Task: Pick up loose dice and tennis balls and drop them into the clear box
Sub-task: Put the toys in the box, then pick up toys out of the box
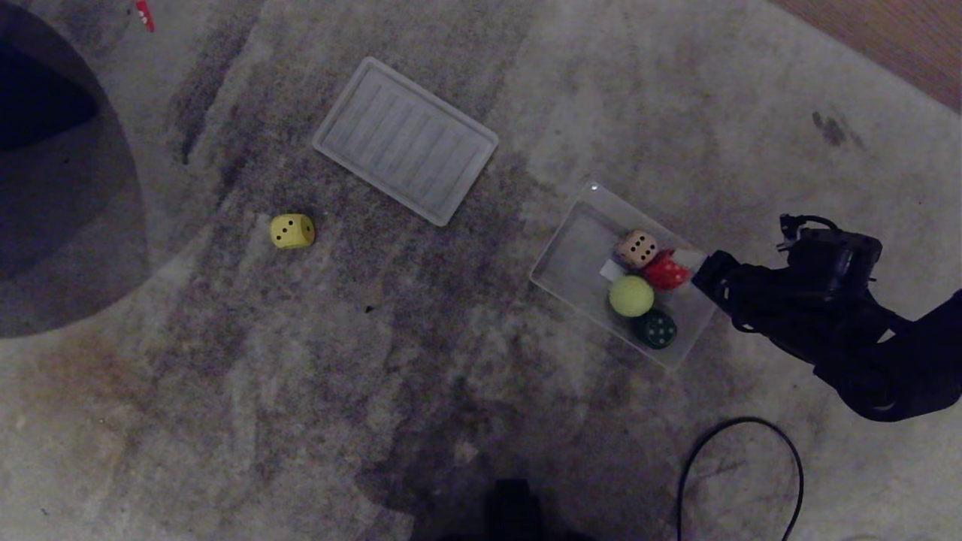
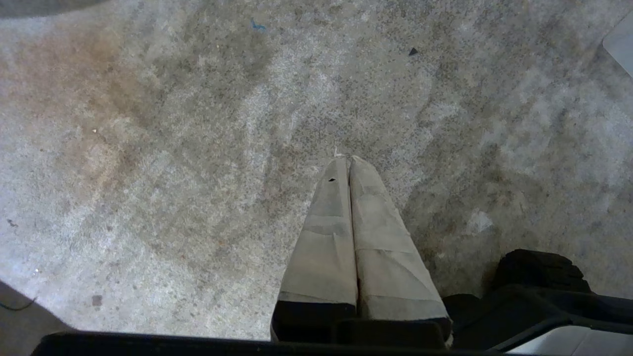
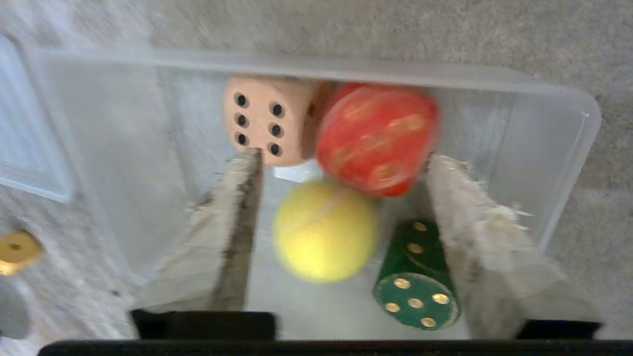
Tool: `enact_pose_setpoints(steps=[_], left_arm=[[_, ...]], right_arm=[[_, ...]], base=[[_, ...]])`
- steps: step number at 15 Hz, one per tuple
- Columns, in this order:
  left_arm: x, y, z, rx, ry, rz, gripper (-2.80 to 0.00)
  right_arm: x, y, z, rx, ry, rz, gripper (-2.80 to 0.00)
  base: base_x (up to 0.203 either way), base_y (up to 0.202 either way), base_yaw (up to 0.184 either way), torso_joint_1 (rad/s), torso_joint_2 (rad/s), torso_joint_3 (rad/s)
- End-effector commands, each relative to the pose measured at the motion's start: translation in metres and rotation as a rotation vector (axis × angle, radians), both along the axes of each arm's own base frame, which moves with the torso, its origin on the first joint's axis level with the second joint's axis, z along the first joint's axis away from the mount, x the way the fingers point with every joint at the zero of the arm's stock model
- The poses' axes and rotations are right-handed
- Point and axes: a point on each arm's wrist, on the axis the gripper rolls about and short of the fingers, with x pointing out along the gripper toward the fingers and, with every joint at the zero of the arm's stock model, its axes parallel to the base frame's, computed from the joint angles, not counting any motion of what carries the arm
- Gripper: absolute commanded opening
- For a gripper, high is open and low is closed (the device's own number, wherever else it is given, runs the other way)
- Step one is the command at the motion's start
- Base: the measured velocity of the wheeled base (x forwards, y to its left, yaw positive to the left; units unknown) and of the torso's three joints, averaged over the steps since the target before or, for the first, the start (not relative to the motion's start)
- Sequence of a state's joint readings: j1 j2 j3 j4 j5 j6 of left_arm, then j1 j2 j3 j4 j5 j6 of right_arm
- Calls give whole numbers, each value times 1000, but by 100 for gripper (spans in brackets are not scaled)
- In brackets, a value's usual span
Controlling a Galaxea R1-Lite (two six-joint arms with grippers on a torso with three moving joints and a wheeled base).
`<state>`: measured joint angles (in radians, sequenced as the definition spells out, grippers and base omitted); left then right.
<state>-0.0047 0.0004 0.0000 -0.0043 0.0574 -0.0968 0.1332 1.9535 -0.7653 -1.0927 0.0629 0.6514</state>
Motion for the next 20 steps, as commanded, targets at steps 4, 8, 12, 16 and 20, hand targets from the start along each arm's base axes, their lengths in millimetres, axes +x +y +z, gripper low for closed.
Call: enact_pose_setpoints(steps=[4,8,12,16,20], left_arm=[[0,0,0,-1,1,1,-280],[0,0,0,-1,2,1,-280],[0,0,0,-1,2,1,-280],[0,0,0,-1,2,1,-280],[0,0,0,0,2,1,-280]], right_arm=[[-30,-5,13,-85,-4,3,0],[-105,-24,30,-130,-5,-23,-280],[-187,-37,42,-245,32,-11,-280],[-278,-42,24,-374,87,16,-280],[-344,-46,-16,-452,90,12,-280]], base=[[0,0,0,0,0,0],[0,0,0,0,0,0],[0,0,0,0,0,0],[0,0,0,0,0,0],[0,0,0,0,0,0]])
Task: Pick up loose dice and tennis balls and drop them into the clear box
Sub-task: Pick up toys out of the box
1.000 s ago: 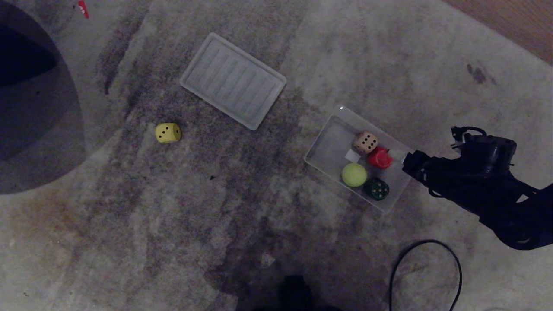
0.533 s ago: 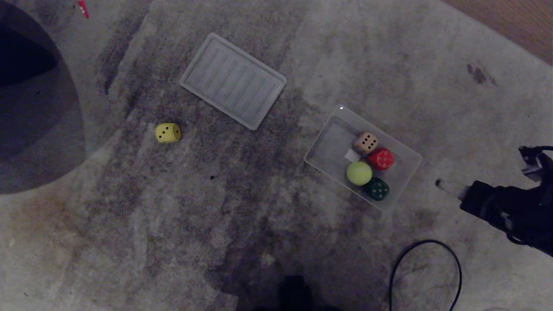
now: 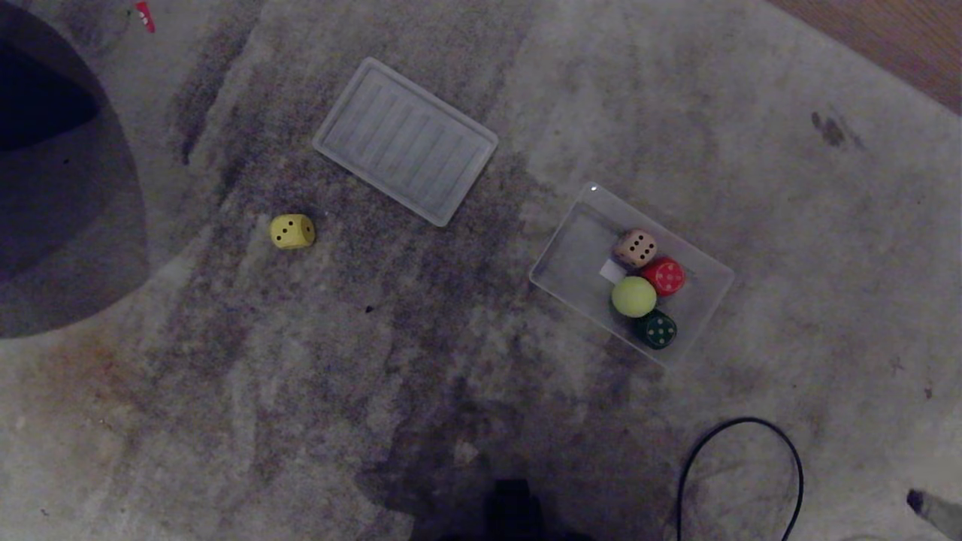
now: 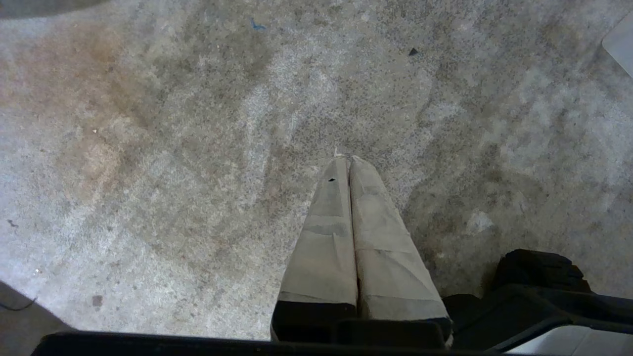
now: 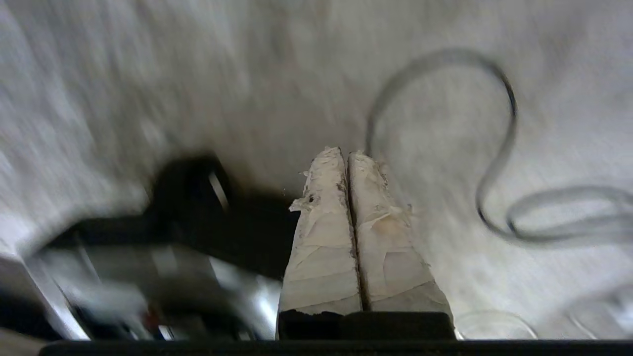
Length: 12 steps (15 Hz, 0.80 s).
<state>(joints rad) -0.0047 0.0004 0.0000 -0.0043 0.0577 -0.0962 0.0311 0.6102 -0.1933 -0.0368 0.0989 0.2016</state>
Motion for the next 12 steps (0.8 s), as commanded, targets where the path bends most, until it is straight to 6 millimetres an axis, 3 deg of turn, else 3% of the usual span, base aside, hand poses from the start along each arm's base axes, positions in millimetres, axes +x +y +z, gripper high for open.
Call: enact_pose_setpoints(steps=[1,5,8,12], left_arm=[[0,0,0,-2,2,1,-280],[0,0,0,0,2,1,-280],[0,0,0,-2,1,1,-280],[0,0,0,-1,2,1,-280]], right_arm=[[-47,-1,-23,-14,-151,-1,-280],[-71,-2,-44,-56,-307,-13,-280],[-68,-5,-50,-160,-346,-128,-280],[-62,-4,-56,-157,-403,-98,-280]], base=[[0,0,0,0,0,0],[0,0,0,0,0,0],[0,0,0,0,0,0],[0,0,0,0,0,0]])
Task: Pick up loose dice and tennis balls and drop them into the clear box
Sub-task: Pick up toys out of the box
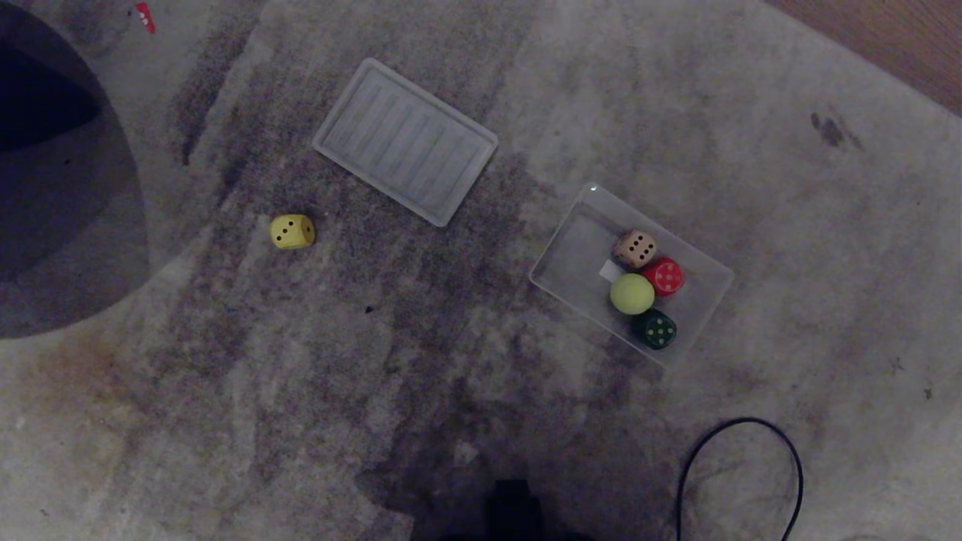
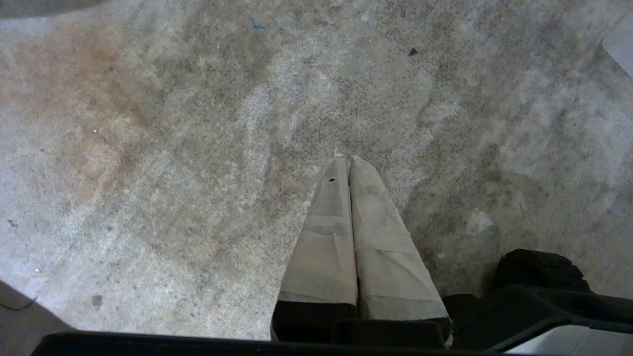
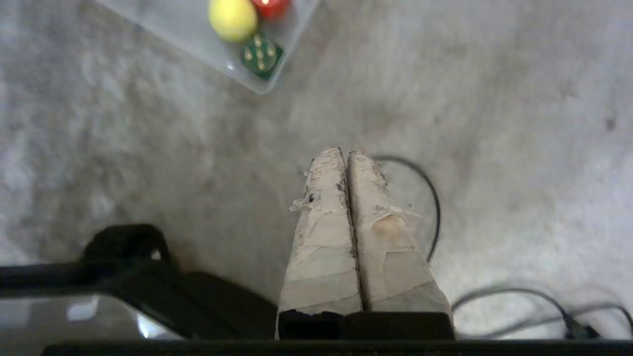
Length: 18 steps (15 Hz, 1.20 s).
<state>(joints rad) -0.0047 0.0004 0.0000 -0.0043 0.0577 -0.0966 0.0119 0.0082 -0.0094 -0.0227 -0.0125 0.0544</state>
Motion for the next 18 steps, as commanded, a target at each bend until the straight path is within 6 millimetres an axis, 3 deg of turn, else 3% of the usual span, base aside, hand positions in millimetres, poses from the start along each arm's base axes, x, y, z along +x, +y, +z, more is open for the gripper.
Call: enact_pose_setpoints(steps=[1,18], left_arm=[[0,0,0,-1,1,1,-280],[0,0,0,-29,-1,8,-280]], right_arm=[[1,0,-5,5,12,2,-280],[1,0,-5,1,10,2,-280]], base=[[0,0,0,0,0,0],[0,0,0,0,0,0]])
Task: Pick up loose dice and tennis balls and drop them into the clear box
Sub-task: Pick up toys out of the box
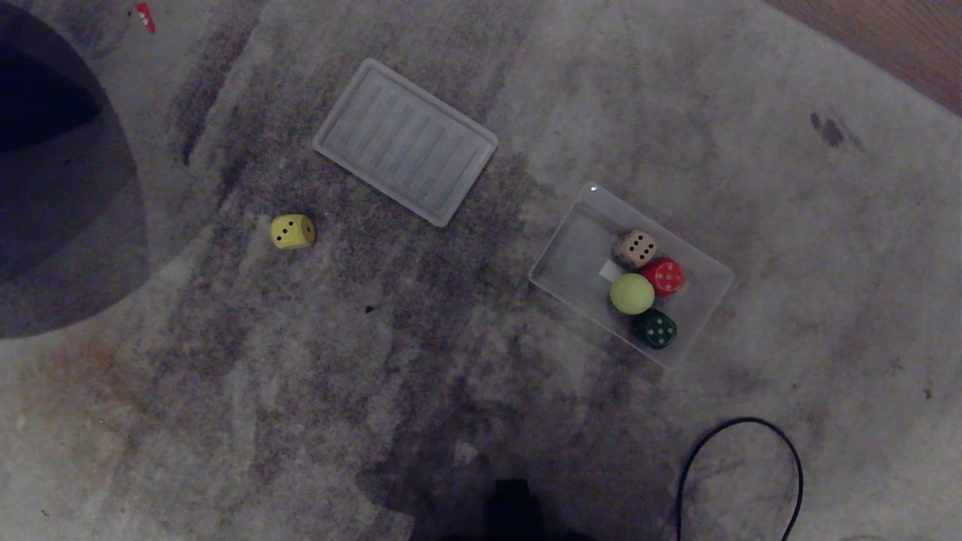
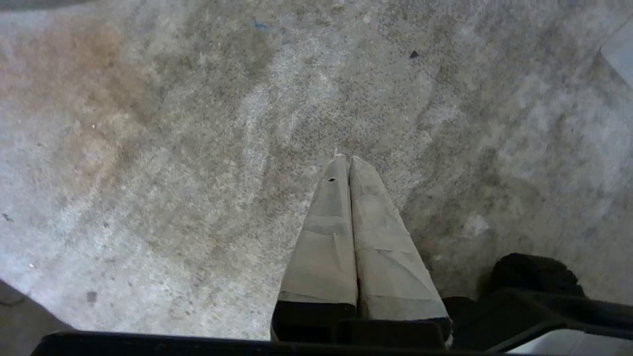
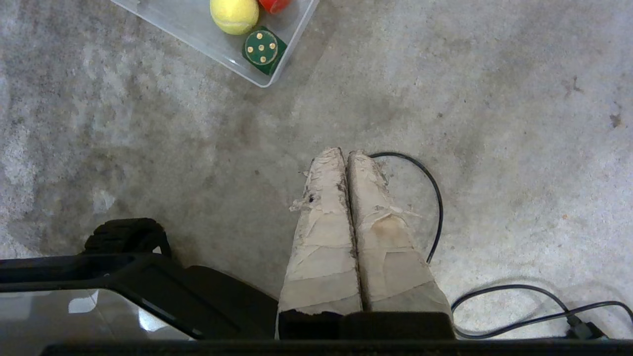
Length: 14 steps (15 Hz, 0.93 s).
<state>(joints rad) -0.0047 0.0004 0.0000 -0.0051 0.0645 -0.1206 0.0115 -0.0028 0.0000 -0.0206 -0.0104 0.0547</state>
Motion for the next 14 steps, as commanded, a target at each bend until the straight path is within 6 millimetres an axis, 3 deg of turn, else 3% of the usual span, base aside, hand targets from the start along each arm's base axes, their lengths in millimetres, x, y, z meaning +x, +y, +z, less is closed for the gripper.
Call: enact_pose_setpoints(steps=[1,14], left_arm=[[0,0,0,-5,1,2,-280],[0,0,0,-8,1,2,-280]], right_arm=[[1,0,-2,0,10,0,-280],[1,0,-2,-1,10,0,-280]], base=[[0,0,0,3,6,35],[0,0,0,3,2,194]])
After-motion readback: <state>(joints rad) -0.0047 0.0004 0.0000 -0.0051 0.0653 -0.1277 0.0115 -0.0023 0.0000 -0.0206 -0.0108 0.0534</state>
